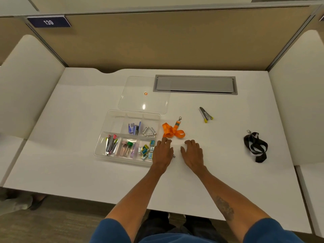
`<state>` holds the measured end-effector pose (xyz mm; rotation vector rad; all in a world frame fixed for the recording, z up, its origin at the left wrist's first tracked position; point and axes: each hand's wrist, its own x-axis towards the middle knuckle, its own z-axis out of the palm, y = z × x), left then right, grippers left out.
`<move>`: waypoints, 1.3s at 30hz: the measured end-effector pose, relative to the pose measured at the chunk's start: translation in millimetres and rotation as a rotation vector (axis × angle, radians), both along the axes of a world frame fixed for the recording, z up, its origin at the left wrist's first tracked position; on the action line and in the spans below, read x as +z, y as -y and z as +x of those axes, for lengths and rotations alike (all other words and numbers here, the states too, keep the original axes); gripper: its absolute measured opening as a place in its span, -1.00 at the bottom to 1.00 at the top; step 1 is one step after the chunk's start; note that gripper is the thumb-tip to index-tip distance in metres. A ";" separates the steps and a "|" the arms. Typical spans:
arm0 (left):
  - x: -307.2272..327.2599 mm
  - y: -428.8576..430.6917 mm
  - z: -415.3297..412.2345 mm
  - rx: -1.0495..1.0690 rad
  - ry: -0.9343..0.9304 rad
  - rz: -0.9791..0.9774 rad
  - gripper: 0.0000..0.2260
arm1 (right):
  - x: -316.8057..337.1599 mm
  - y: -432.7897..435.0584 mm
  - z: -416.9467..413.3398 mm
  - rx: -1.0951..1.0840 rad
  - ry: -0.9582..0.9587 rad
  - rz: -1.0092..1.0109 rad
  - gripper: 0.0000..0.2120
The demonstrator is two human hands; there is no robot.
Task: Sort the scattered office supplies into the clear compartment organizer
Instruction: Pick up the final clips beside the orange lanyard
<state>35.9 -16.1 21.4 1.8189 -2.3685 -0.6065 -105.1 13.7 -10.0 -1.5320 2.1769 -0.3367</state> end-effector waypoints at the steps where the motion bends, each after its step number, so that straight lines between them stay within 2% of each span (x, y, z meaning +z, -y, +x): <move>1: -2.7 -2.6 -4.5 0.042 0.049 0.047 -0.67 | 0.5 3.9 -8.6 -0.032 0.001 -0.015 -0.69; 4: -10.9 -11.2 -17.5 0.158 0.165 0.146 -0.57 | 2.7 18.2 -33.8 -0.135 0.005 -0.040 -0.73; 7: -16.6 -17.2 -29.3 0.217 0.190 0.185 -0.53 | 3.8 33.8 -56.8 -0.173 -0.001 -0.058 -0.74; 14: -22.8 -17.9 -38.3 0.387 0.042 0.186 -0.63 | 6.0 71.3 -96.6 -0.224 -0.075 -0.147 -0.71; 16: -23.7 -20.1 -39.8 0.429 -0.014 0.180 -0.59 | 6.0 83.4 -107.9 -0.249 -0.084 -0.159 -0.68; 21: -21.9 -29.2 -42.9 0.514 -0.058 0.202 -0.41 | 1.8 109.6 -121.7 -0.246 -0.047 -0.069 -0.62; 25: -19.5 -31.1 -45.1 0.580 -0.051 0.195 -0.39 | -0.9 119.0 -120.4 -0.181 -0.072 -0.001 -0.66; 29: -18.5 -30.8 -45.4 0.607 -0.101 0.192 -0.45 | -3.1 116.2 -121.3 -0.116 -0.129 0.024 -0.71; 32: -16.0 -28.1 -46.5 0.637 -0.179 0.206 -0.46 | 0.5 112.9 -113.9 -0.215 0.055 0.043 -0.67; 35: -7.4 -22.0 -49.5 0.647 -0.238 0.192 -0.43 | 9.5 113.9 -97.0 -0.407 0.300 0.068 -0.62; 39: 2.3 -7.4 -46.4 0.555 -0.316 0.146 -0.43 | 32.1 119.4 -64.8 -0.553 0.656 0.014 -0.79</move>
